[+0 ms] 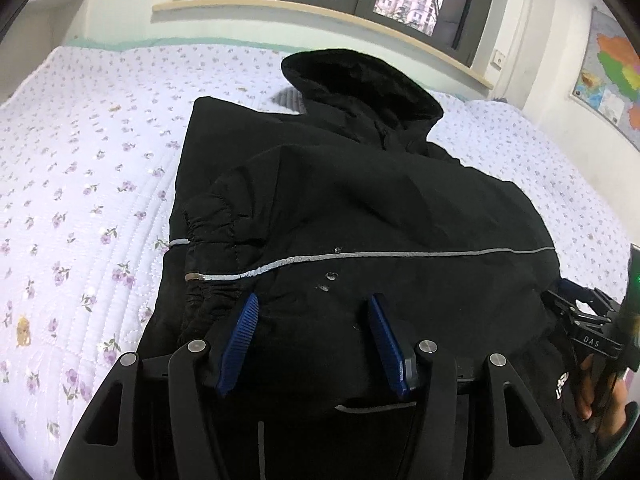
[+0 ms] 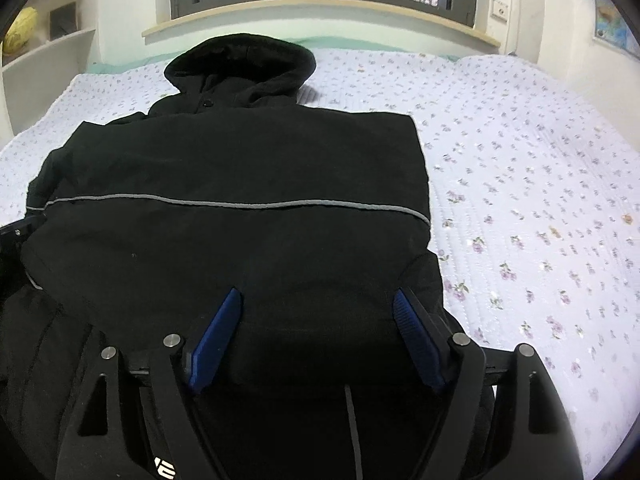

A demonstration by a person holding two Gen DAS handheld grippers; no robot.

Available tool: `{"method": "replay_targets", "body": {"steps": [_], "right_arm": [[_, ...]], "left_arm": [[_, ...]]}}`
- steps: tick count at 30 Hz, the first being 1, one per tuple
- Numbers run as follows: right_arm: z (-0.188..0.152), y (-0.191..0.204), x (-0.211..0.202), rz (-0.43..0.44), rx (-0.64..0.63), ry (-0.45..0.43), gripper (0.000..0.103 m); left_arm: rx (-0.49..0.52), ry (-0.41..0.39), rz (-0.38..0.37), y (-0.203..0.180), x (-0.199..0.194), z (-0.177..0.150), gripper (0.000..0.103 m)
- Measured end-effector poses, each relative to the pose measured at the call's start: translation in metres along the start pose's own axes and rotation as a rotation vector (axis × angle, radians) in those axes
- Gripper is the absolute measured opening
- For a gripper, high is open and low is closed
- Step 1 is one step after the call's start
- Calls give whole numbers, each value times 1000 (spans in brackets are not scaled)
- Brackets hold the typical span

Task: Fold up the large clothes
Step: 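Move both tools to the jacket's hood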

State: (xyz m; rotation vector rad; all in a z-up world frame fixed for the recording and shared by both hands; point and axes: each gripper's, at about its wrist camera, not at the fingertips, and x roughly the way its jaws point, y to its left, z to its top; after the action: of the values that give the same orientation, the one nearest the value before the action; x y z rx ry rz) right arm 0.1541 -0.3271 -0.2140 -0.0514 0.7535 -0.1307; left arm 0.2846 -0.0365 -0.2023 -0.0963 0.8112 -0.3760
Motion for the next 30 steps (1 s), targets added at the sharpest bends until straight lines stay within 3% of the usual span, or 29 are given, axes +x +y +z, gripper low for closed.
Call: {"method": "replay_targets", "body": {"steps": [5, 8, 10, 15, 19, 22, 24, 30], "right_arm": [[4, -2, 8, 34, 23, 46, 85], [25, -1, 10, 23, 21, 210, 85], [46, -5, -1, 25, 33, 283, 81], [135, -36, -54, 16, 74, 220, 82], [219, -53, -60, 43, 142, 139, 82], [267, -54, -39, 130, 201, 103, 83], [282, -51, -18, 142, 205, 112, 83], [312, -26, 101, 155, 173, 234, 83]], "left_arm": [[31, 83, 56, -11, 15, 9, 59], [38, 211, 109, -22, 16, 29, 59], [-13, 257, 63, -24, -3, 54, 59], [-40, 154, 23, -28, -75, 148, 60], [-33, 82, 41, -31, -82, 213, 67], [0, 91, 113, -35, -51, 257, 71], [-1, 114, 123, -31, -18, 276, 71], [-43, 225, 145, 0, 115, 303, 71]]}}
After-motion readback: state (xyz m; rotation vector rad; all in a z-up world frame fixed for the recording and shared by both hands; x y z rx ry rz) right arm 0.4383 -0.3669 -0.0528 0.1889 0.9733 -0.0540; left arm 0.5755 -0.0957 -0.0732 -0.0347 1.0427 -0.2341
